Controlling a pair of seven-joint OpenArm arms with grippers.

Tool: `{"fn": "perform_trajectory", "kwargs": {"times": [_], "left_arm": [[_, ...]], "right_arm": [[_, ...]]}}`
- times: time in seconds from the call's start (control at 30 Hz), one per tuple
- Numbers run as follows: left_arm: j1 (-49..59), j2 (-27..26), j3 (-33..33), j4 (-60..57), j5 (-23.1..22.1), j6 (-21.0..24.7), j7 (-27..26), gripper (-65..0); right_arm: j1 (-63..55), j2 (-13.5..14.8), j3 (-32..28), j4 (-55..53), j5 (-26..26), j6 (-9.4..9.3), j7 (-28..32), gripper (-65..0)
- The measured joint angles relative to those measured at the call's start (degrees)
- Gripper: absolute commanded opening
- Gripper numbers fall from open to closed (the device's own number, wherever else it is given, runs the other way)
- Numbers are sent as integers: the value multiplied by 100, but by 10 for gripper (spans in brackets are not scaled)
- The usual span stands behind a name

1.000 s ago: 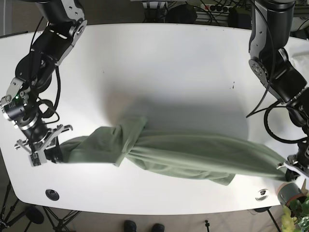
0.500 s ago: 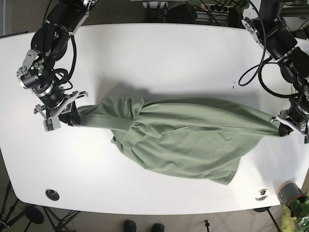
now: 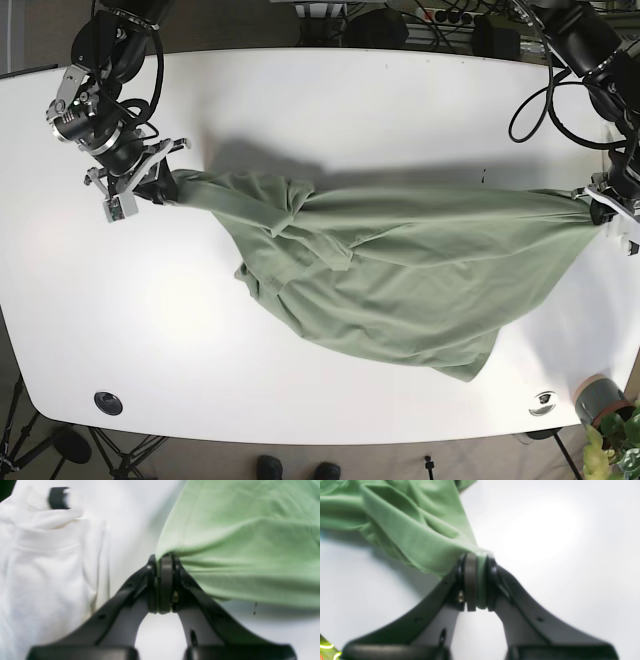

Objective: Fold the T-shirt properly
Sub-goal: 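Open the right gripper and release the shirt edge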

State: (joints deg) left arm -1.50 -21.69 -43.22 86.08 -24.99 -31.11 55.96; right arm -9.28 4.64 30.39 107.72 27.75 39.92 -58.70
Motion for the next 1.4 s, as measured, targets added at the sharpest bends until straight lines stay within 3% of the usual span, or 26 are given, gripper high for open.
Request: {"fn": "perform_trajectory", "kwargs": {"times": [0.1,0.33,0.7,0.8,0.93,1.03,1.13,1.4], "left_arm": [[138,-42,-96,2,-66,-264,15,-650],[334,-136,-302,2,-26,-280,2,-650],[605,-79,-291,0,-44,-302,-11,-650],[669,-72,-291,2,-31,-302,15,-650],[643,-74,-291,2,-39,-302,11,-650],[643,-74,-291,4,-39,-302,7,-650],[656,-72,-291,4,-37,-302,11,-650],[654,-72,-280,4,-35,-302,11,-650]], "right_arm": [[-205,114,0,48,85,2,13,-650],[-481,271,-7,46,369,2,15,-650],[-706,424,-39,28,295,0,13,-639],[-752,426,-39,28,289,0,7,-563],[-748,424,-37,28,264,-2,11,-346],[-765,422,-28,28,267,0,0,-235],[-835,424,-13,37,273,0,11,-195],[-890,328,372,181,275,-4,13,-205]]}}
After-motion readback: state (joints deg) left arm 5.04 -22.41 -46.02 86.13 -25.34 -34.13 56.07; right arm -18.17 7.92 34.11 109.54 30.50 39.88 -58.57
